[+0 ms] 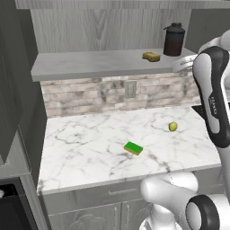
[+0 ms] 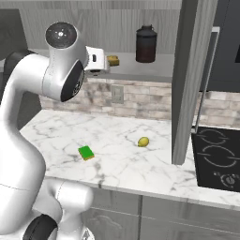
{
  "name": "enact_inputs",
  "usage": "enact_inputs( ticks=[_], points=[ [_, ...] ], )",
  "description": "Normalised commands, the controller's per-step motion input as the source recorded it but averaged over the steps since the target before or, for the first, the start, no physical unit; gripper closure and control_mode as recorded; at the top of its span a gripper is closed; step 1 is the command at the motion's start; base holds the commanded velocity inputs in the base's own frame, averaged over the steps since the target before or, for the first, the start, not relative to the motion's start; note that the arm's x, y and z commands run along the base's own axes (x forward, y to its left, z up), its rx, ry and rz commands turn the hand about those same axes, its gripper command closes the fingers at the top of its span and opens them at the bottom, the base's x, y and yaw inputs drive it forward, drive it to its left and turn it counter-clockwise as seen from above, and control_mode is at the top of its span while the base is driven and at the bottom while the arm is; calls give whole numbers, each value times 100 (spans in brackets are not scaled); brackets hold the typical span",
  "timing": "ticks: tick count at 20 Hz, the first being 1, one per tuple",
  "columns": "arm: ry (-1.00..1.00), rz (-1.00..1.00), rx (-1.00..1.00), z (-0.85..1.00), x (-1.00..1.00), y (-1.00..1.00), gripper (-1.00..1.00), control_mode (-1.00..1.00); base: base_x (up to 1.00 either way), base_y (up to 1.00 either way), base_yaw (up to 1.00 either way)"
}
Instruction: Pick the sponge and sponge from the cabinet and place them on the counter.
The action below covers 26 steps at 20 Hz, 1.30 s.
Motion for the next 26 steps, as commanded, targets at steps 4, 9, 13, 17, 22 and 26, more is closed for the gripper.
enact_inputs(
  ticks=[4, 9, 13, 17, 22, 26],
  points=[
    [6, 0, 0, 8, 44, -1, -100, -100, 0, 0, 0],
    [3, 0, 0, 1, 44, -2, -100, -100, 0, 0, 0],
    [0, -1, 0, 0, 46, 0, -100, -100, 0, 0, 0],
    [0, 0, 0, 0, 49, 0, -100, -100, 0, 0, 0],
    [0, 0, 0, -1, 49, 0, -100, -100, 0, 0, 0],
    [1, 0, 0, -7, 51, 0, -100, -100, 0, 0, 0]
  ],
)
